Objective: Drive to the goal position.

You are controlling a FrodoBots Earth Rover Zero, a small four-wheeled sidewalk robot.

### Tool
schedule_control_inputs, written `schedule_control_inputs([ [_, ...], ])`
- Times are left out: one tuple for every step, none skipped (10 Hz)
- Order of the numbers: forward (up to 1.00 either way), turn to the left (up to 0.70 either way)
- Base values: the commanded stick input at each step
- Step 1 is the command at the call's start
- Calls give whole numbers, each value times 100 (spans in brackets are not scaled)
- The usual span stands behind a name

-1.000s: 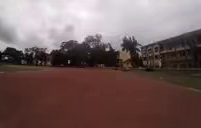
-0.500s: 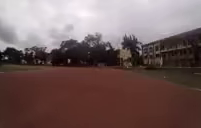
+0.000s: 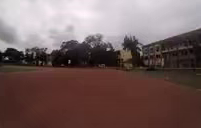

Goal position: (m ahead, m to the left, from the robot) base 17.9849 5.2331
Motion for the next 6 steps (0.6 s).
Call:
schedule_control_inputs([
  [50, 0],
  [50, 0],
  [50, 0],
  [50, 0],
  [50, 0],
  [50, 0],
])
